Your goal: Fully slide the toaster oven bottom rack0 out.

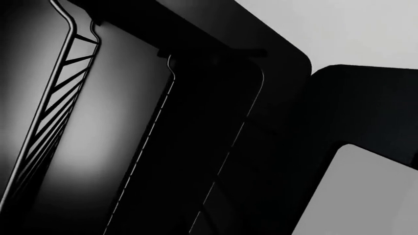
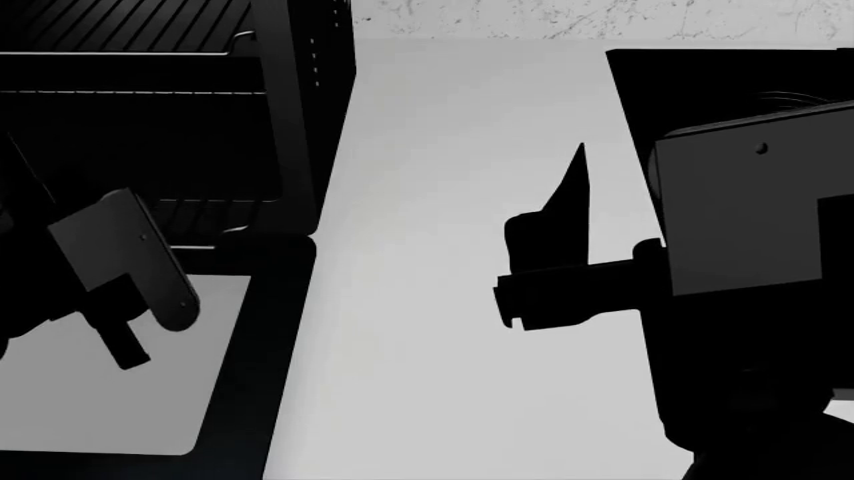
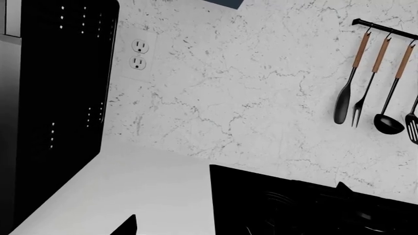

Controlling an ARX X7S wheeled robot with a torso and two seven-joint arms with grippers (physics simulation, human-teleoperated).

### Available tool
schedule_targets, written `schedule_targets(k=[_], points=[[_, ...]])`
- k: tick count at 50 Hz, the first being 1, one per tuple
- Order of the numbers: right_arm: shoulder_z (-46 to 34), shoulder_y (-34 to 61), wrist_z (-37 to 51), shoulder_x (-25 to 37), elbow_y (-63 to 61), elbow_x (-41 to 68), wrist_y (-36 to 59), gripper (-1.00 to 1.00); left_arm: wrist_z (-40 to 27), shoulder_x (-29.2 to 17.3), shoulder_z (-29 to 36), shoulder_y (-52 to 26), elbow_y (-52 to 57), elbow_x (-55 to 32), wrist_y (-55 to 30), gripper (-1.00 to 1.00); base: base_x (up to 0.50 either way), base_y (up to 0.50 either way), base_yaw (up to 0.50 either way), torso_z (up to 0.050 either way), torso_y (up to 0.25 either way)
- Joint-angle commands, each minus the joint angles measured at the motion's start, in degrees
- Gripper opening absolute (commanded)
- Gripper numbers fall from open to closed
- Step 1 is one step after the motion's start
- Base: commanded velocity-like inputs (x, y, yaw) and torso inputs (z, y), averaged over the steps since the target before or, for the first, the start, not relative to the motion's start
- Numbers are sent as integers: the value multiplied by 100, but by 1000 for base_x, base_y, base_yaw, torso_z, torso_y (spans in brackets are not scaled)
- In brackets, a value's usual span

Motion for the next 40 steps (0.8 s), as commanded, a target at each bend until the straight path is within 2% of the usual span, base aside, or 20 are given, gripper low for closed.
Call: schedule_targets(k=[1, 10, 20, 32, 40], points=[[0, 85, 76, 26, 1, 118, 9, 100, -411, -467, -227, 136, 1048, -777, -500, -100, 0, 0, 0, 0, 0], [-36, 158, 116, 9, 5, 175, -2, 100, -928, -1025, -521, 605, 2219, -1155, -979, -100, 0, 0, 0, 0, 1], [-15, 185, 259, 8, -68, 344, -1, 100, -1446, -1554, -1125, 949, 4002, -2144, -1786, -100, 0, 0, 0, 0, 2], [-26, 139, 263, 42, -101, 352, -80, 100, -2099, -1749, -1790, 1144, 5181, -3123, -2424, -100, 0, 0, -2, 3, 3], [-97, 137, 203, 24, -87, 251, -150, 100, -2766, -1772, -2623, 1016, 5968, -4467, -3068, -100, -10, 1, 3, 3, 8]])
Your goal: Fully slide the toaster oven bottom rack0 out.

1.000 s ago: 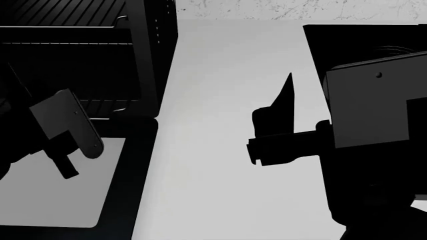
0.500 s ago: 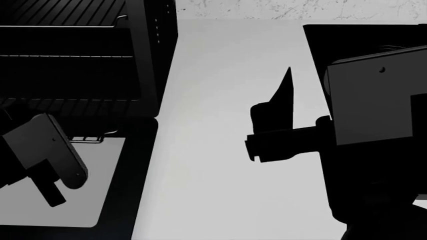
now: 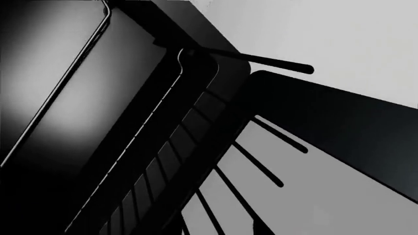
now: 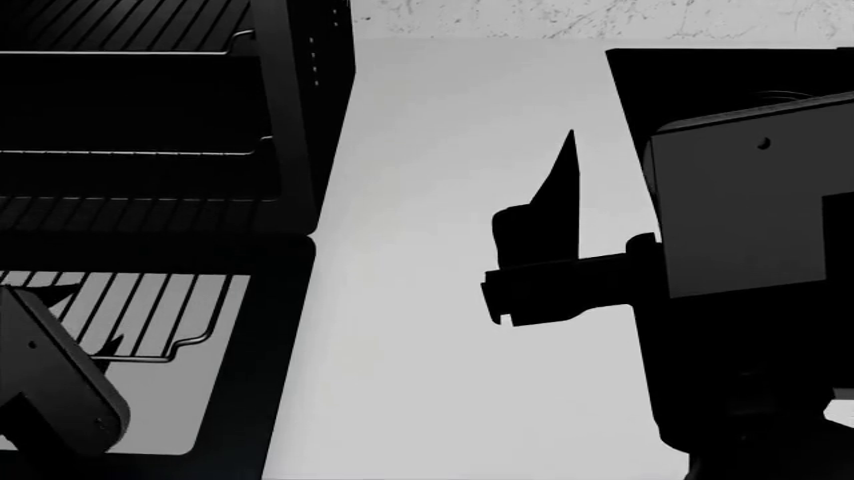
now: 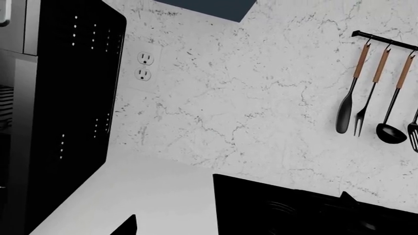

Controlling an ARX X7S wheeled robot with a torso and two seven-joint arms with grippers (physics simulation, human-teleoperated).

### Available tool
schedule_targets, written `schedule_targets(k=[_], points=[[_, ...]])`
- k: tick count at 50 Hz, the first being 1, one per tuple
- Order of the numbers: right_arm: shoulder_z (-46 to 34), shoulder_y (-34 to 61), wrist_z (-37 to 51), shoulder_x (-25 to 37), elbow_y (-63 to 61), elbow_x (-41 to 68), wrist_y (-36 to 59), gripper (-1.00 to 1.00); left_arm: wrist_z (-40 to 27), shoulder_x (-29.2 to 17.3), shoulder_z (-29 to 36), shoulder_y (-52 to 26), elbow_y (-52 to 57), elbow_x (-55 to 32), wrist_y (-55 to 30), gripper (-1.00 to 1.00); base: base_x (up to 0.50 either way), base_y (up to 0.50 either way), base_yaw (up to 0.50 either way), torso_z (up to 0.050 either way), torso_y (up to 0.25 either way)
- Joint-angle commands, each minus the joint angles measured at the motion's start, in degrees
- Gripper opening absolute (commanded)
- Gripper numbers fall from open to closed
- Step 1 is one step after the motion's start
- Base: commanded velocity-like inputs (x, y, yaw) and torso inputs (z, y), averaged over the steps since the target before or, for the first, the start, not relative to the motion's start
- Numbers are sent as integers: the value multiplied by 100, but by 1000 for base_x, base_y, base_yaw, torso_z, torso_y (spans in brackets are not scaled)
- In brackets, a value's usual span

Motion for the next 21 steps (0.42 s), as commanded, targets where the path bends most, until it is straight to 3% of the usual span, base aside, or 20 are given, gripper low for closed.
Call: schedule_targets(k=[1, 11, 12, 15, 18, 21], points=[[-73, -31, -67, -9, 24, -103, -97, 100, -1305, -207, -975, -450, 1973, -2341, -770, -100, -18, 4, 14, 10, 11], [-84, 32, 19, -5, 15, 1, -95, 100, -2419, -325, -1505, -665, 2467, -4065, -1195, -100, -22, 7, 22, 6, 14], [-68, 42, 65, 5, 4, 60, -77, 100, -2714, -375, -1520, -775, 2527, -4598, -1243, 100, -28, 10, 29, 0, 17], [-57, 78, 97, 17, 12, 112, -72, 100, -3498, -439, -1306, -1296, 2566, -5717, -1229, 100, 0, 7, 16, 3, 7], [-77, 150, 117, 4, 34, 134, -66, 100, -4613, -95, -2404, -1256, 2565, -7735, -1964, 100, 0, 3, 5, 0, 3], [-93, 227, 154, -21, 54, 178, -57, 100, -5186, -199, -2268, -1647, 2529, -8650, -1727, 100, 0, 0, 0, 0, 0]])
